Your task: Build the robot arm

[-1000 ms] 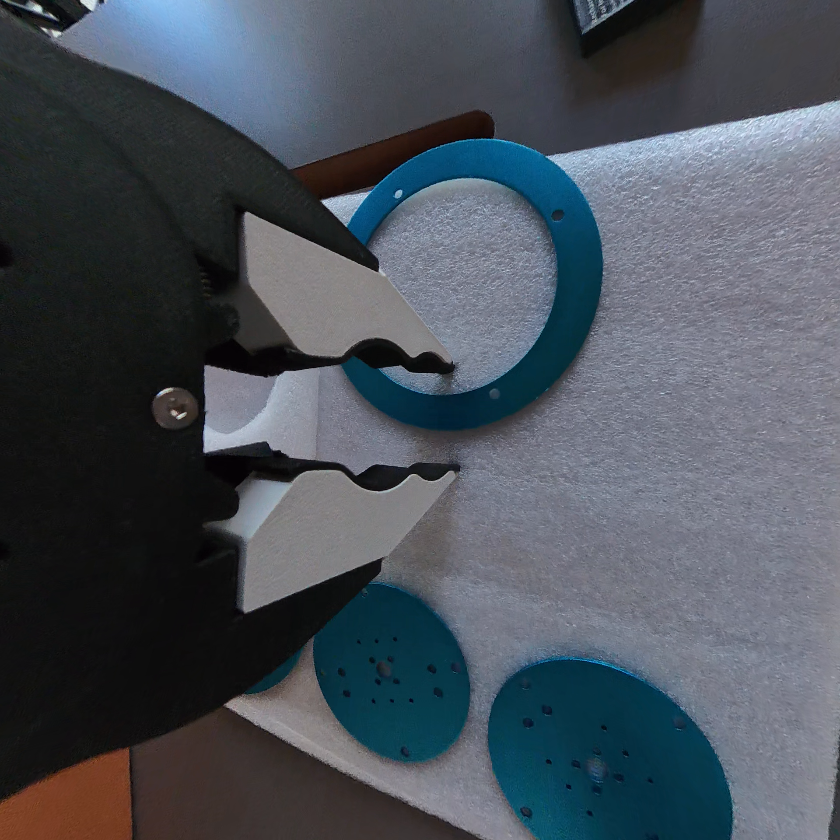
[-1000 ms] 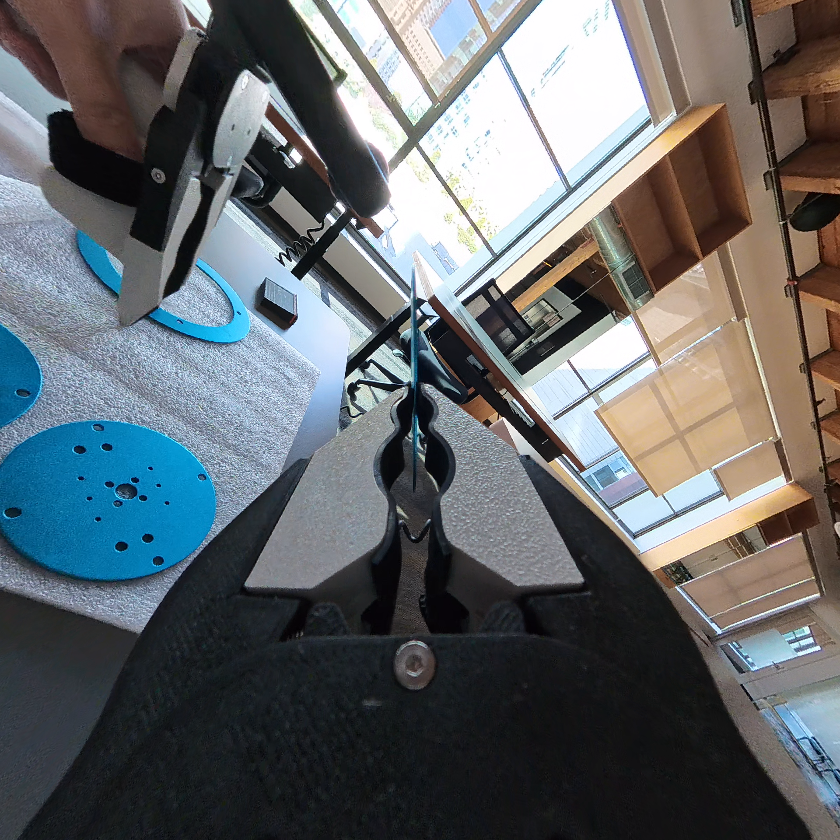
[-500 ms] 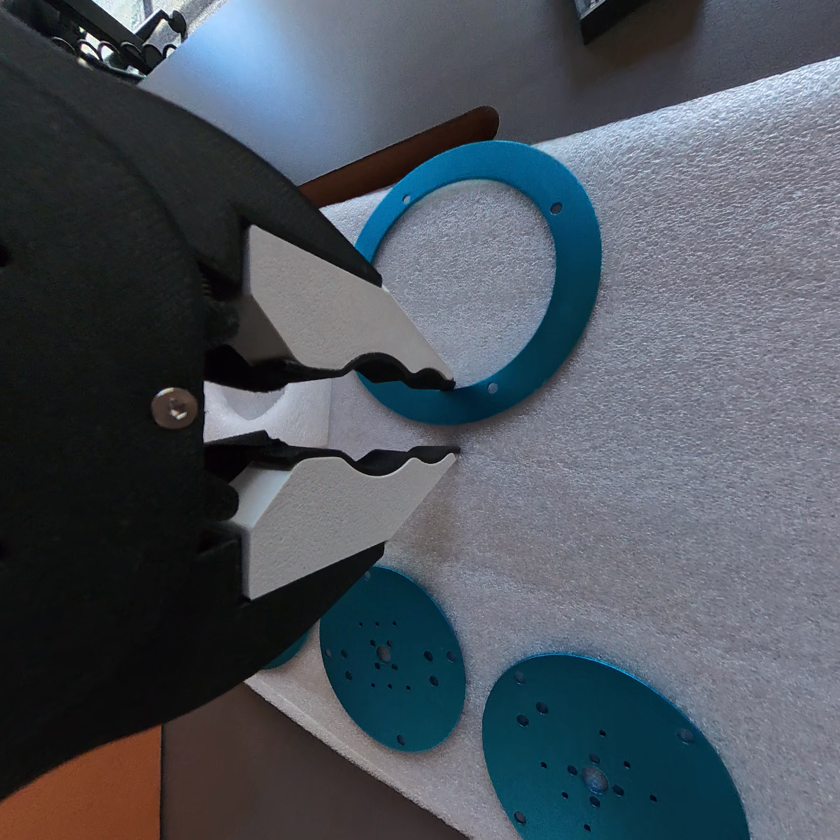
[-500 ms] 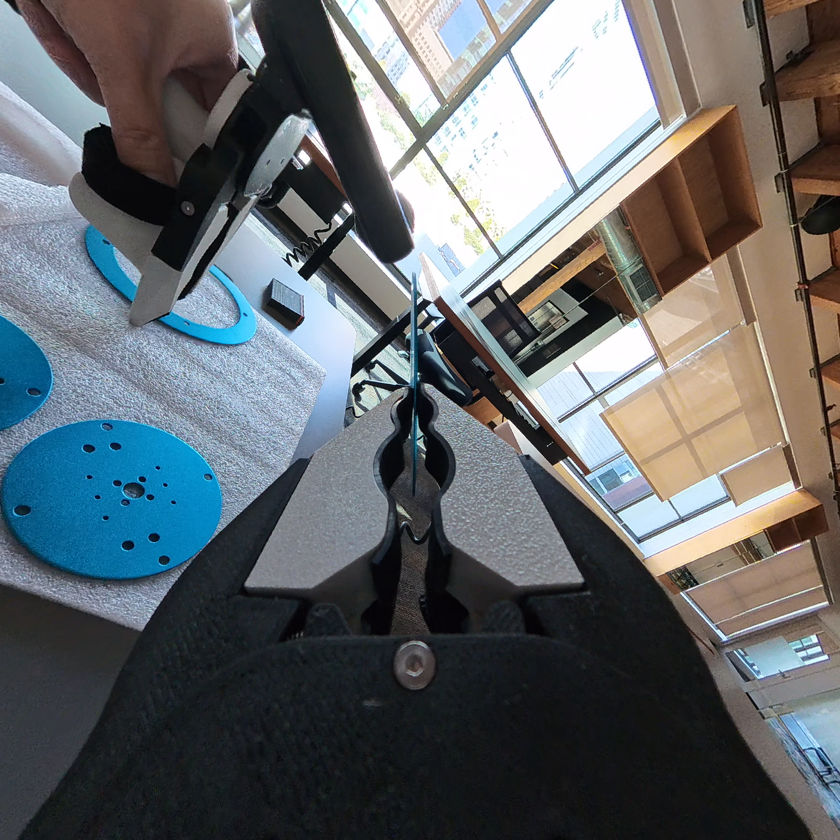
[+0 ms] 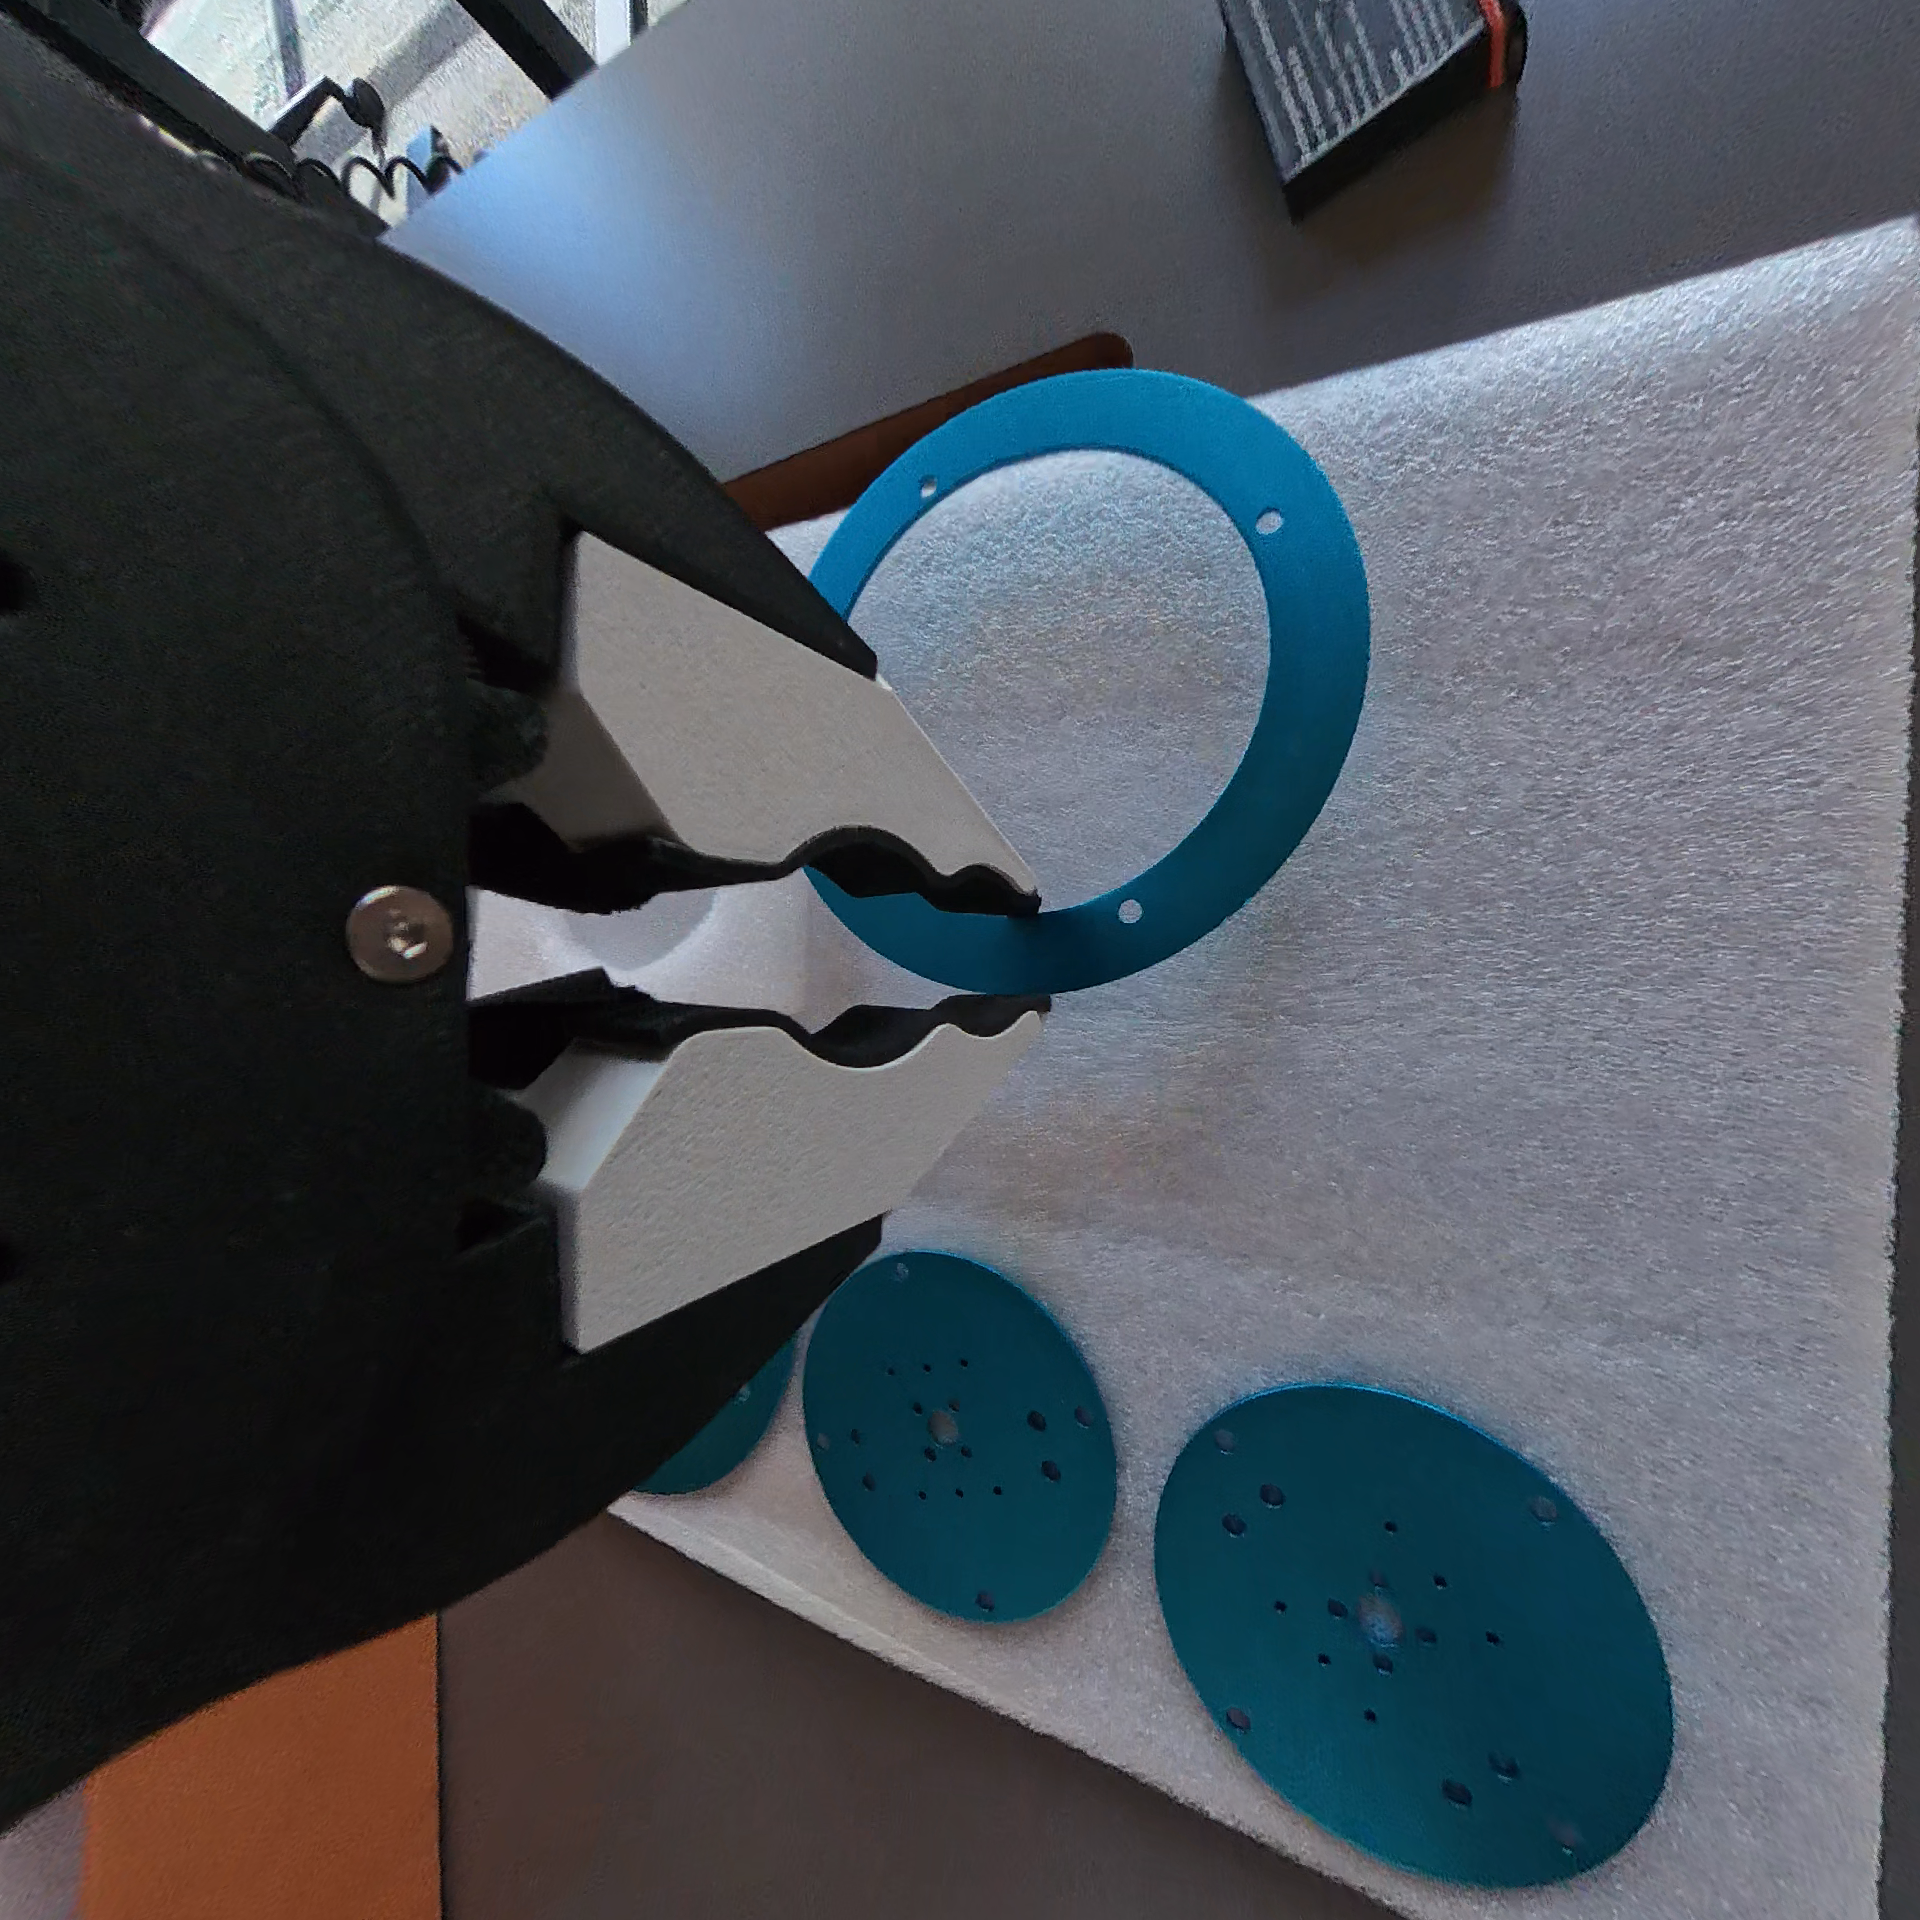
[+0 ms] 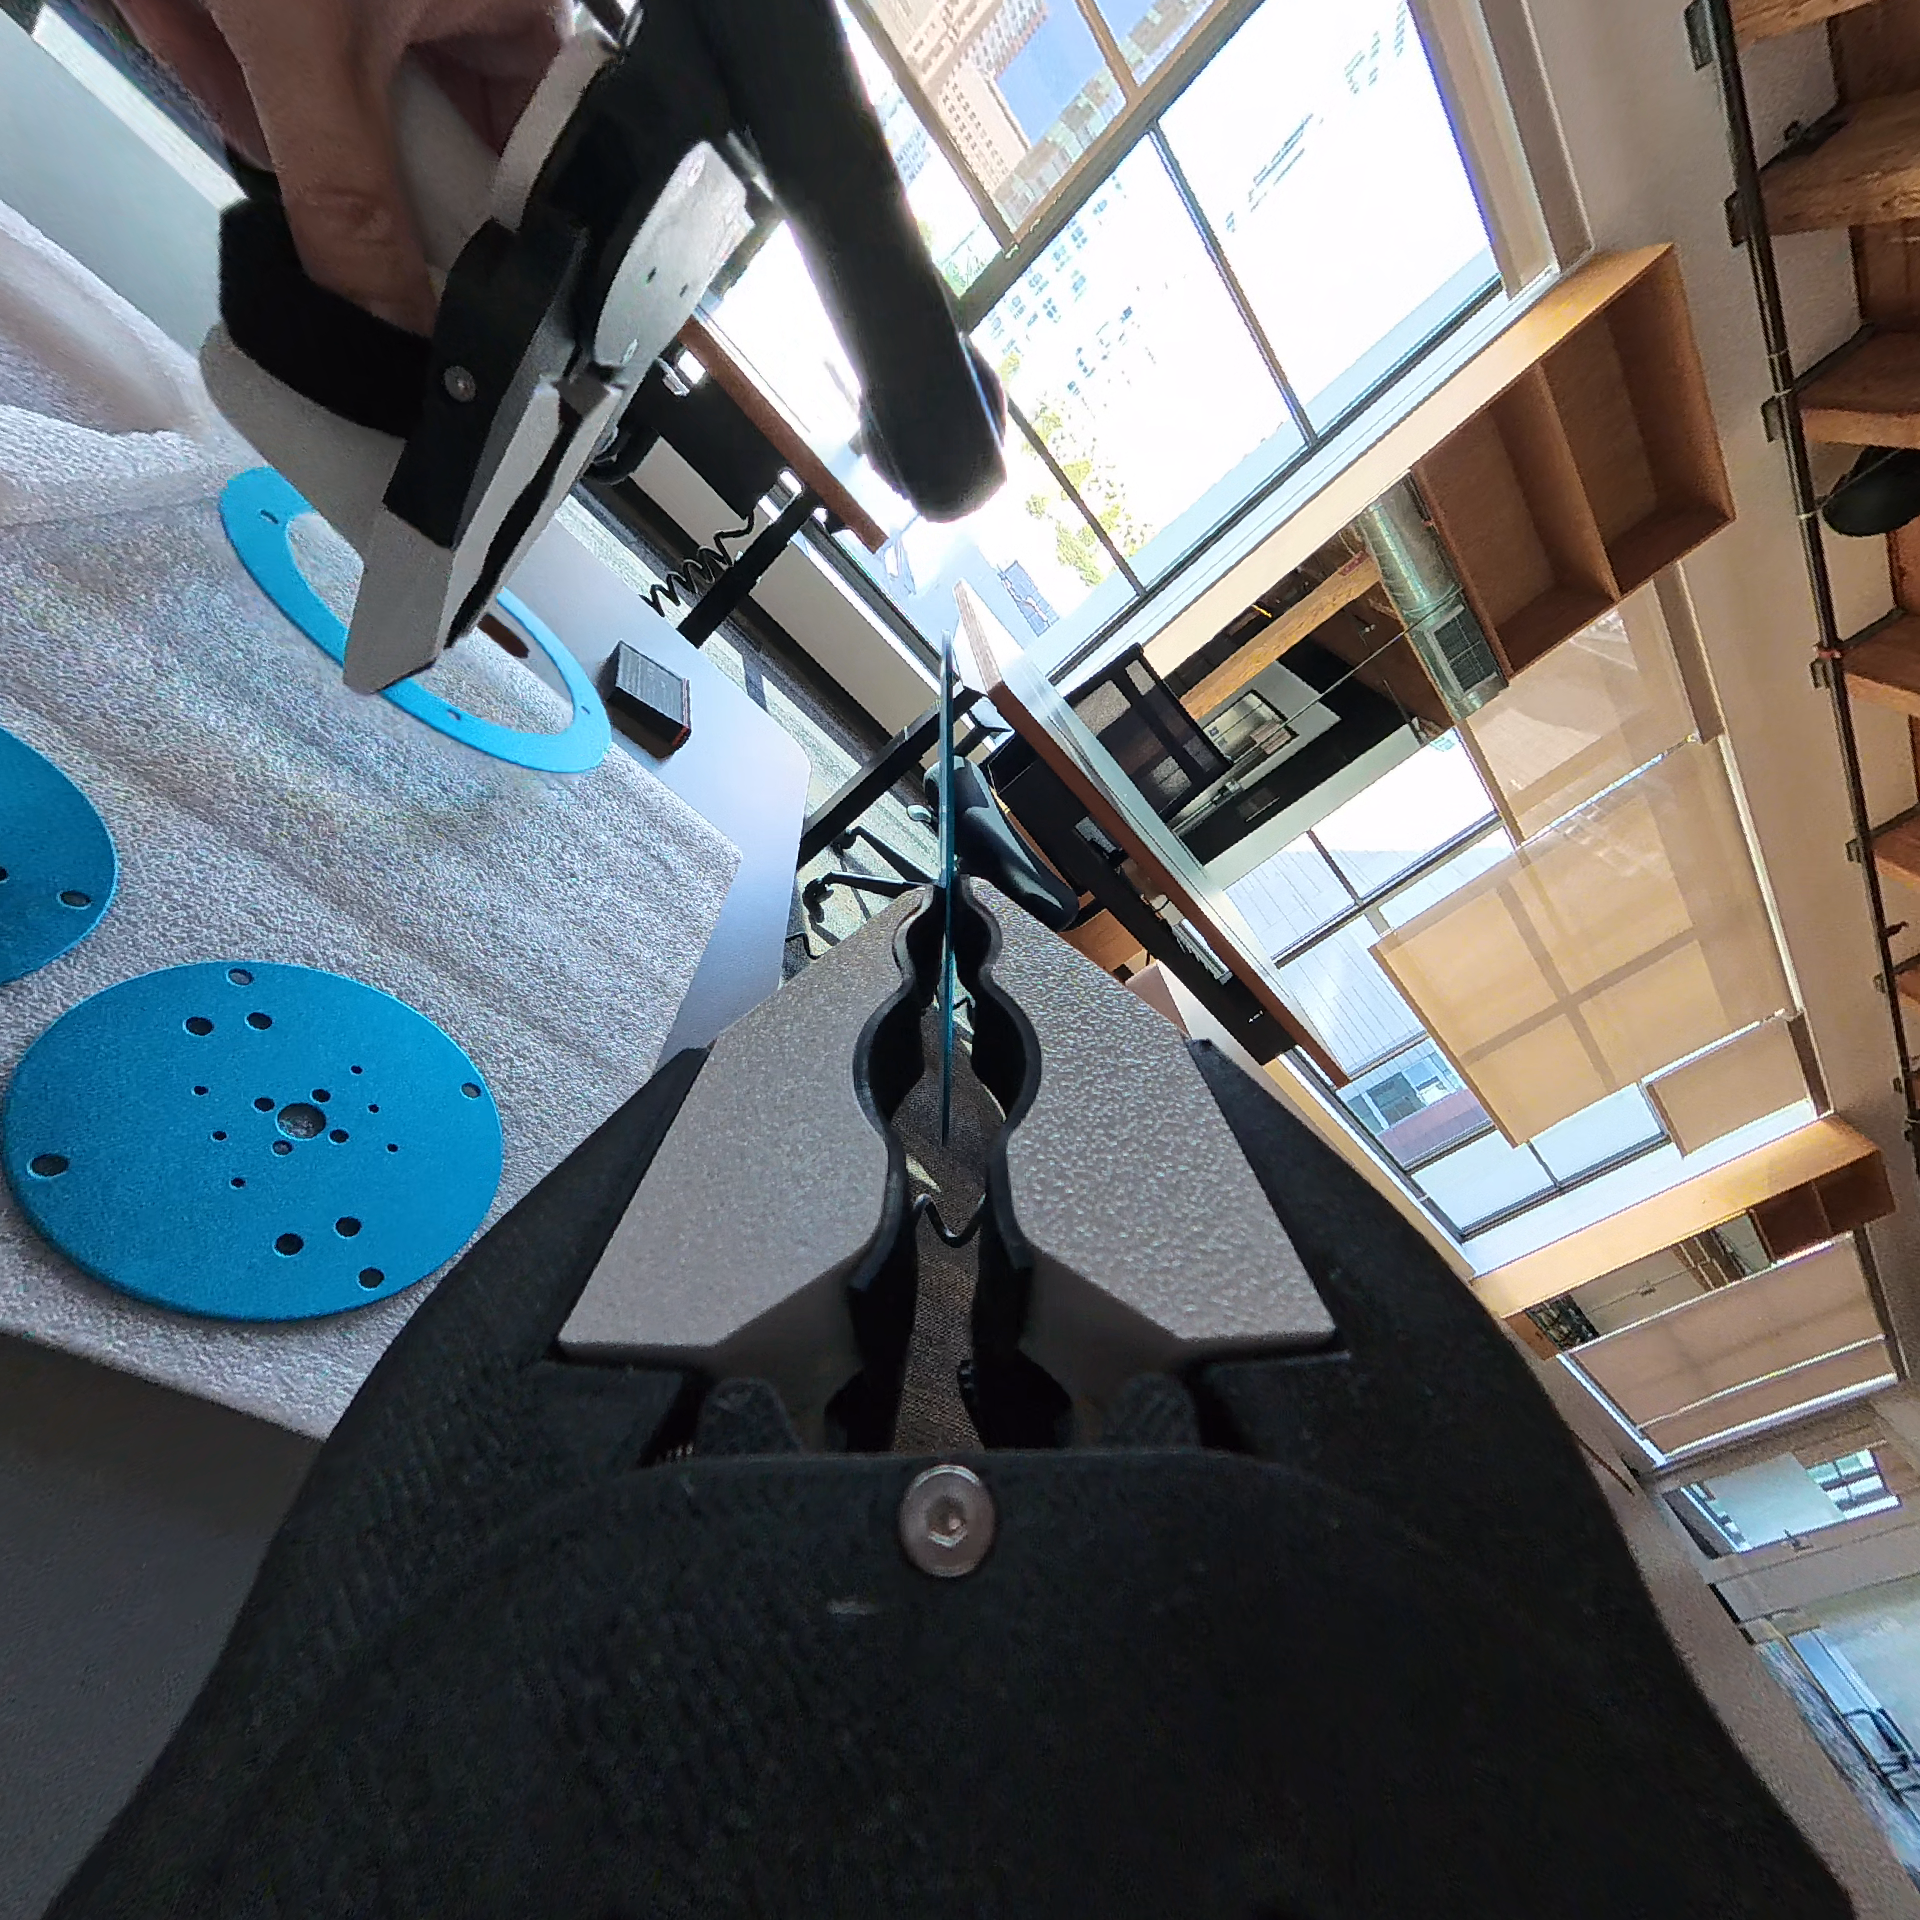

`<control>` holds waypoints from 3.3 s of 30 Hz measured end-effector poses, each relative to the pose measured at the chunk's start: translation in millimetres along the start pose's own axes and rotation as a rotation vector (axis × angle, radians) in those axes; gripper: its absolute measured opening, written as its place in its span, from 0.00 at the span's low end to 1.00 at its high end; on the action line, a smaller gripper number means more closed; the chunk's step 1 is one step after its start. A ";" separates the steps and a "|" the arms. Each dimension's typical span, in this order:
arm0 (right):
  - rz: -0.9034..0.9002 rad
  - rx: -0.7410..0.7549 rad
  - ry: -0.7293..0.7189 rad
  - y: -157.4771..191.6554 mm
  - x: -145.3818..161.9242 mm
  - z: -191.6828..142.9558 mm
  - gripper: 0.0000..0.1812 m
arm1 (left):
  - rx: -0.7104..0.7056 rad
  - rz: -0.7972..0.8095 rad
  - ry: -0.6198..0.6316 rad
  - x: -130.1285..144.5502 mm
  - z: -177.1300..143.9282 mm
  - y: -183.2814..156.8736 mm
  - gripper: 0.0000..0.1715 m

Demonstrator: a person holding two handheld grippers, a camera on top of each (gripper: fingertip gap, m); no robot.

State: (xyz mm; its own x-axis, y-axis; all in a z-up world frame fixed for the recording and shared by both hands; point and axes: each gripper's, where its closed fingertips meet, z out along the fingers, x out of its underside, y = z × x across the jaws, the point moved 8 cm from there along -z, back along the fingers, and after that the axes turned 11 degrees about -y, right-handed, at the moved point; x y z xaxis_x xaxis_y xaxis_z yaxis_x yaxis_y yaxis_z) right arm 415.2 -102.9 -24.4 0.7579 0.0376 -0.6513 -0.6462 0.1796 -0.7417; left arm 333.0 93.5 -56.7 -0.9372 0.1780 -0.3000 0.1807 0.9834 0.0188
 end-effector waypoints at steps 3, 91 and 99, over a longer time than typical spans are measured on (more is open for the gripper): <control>0.006 -0.002 0.005 -0.1 1.3 0.2 0.00 | -0.024 0.020 0.006 -0.1 -15.9 -2.2 0.08; 0.561 -0.699 -0.260 137.5 -216.5 -123.1 0.20 | -0.210 -0.275 -0.552 433.6 -233.8 -307.4 0.29; 0.506 -0.738 -0.266 146.3 -250.6 -134.0 0.20 | -0.063 -0.174 -0.244 435.0 -182.6 -309.5 0.34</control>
State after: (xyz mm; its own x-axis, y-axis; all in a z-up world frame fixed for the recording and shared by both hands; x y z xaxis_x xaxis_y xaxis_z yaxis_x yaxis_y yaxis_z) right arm 118.8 -217.7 8.8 0.3069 0.1813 -0.9343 -0.7290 -0.5863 -0.3533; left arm -185.1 -126.7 -18.9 -0.8516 -0.0003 -0.5242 -0.0024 1.0000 0.0034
